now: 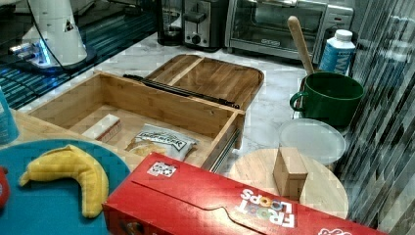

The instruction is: Close the drawer.

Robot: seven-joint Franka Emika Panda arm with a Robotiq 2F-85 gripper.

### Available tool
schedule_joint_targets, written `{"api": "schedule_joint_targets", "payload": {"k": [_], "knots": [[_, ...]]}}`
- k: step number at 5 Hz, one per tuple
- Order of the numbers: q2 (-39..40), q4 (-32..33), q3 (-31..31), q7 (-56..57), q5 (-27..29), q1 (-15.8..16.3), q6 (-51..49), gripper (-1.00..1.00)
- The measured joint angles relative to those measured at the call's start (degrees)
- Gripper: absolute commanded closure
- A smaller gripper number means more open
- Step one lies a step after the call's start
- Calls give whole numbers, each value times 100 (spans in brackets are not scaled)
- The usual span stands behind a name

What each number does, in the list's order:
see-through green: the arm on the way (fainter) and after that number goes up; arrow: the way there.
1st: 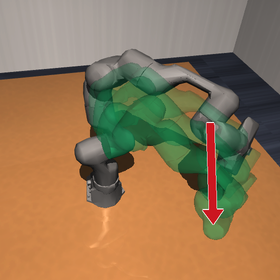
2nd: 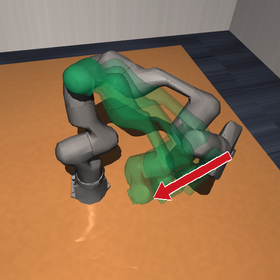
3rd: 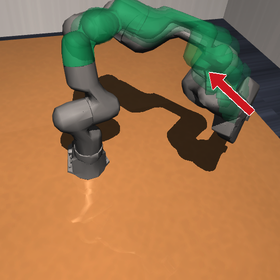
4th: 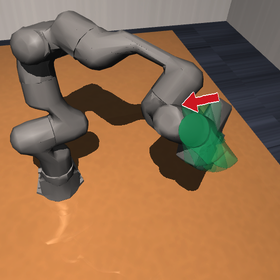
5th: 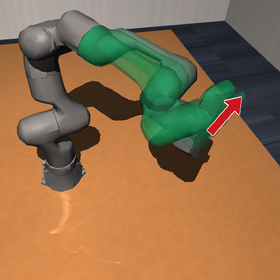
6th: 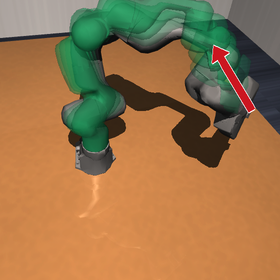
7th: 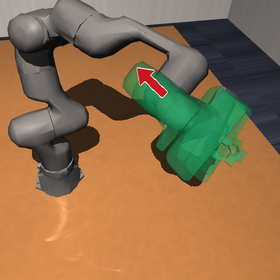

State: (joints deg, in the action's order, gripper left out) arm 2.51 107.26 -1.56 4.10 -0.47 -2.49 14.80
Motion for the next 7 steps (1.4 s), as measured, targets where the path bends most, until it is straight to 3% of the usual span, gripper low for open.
{"api": "schedule_joint_targets", "payload": {"k": [1, 2, 3, 6, 7], "knots": [[10, 11, 0, 1, -5, -17, 0, 100], [13, 39, 0, 5, 14, -33, 0, -100], [18, 39, 0, 19, 15, -33, -60, -100], [74, 168, 165, 1005, 68, -7, 301, -100], [77, 252, 515, 1786, -11, -121, 326, 100]]}}
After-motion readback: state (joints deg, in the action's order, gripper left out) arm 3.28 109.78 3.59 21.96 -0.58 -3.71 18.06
